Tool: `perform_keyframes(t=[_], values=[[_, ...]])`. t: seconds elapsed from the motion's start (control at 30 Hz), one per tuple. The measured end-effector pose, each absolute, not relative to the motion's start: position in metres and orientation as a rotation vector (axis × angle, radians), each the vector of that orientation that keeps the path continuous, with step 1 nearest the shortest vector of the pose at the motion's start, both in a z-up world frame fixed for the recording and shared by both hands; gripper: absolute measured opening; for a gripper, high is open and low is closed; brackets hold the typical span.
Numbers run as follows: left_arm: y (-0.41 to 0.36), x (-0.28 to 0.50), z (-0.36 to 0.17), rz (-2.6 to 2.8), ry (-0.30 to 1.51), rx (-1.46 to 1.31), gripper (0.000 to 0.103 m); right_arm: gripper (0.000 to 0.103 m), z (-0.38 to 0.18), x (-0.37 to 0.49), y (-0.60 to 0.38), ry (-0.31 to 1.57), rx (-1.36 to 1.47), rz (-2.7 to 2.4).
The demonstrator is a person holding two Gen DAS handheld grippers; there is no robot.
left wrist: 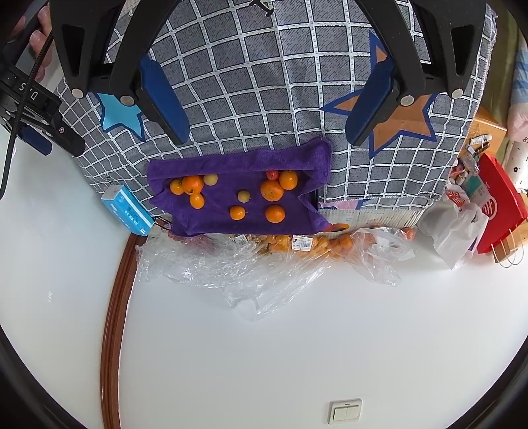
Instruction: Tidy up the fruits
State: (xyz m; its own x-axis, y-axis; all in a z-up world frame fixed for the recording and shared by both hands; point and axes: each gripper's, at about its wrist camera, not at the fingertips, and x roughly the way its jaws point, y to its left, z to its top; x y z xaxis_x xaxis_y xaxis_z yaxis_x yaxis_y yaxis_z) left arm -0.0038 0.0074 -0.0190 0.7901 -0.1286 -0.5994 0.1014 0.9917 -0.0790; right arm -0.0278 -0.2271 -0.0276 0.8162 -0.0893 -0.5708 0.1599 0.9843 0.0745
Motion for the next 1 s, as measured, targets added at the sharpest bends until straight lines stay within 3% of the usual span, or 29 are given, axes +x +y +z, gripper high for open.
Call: perform_keyframes(t=[1.0], values=[[0.0121,-0.0027,-0.0196,-0.123,0.650,-0.048,0.096,0.097,-0.0283,-0.0284,-0.2266,0.600,0.125,-0.130]])
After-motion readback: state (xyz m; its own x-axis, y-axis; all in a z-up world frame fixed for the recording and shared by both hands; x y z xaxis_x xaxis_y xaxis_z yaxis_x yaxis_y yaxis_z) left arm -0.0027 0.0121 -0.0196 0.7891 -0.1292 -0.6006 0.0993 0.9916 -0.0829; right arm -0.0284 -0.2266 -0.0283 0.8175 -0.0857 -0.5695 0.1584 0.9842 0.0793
